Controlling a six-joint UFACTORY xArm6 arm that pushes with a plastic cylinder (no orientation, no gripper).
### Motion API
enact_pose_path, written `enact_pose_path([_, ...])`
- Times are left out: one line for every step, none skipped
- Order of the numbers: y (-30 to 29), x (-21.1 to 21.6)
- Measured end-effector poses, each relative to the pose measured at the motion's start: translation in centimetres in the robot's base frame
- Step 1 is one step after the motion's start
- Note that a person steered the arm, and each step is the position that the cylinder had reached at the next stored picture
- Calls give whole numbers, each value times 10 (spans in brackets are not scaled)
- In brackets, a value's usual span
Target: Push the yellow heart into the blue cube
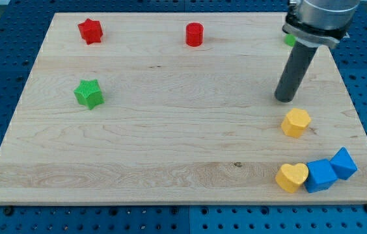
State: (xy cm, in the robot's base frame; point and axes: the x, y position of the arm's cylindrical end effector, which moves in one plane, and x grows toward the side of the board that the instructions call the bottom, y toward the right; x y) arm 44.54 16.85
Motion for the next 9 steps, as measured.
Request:
enact_pose_path([9, 29])
enact_pose_path([31, 56])
enact_pose_path([32, 57])
enact_pose_path([6, 32])
enact_pose_path([-10, 35])
enact_pose_path([6, 50])
enact_pose_path([27, 74])
enact_pose_path([38, 89])
enact_pose_path([36, 89])
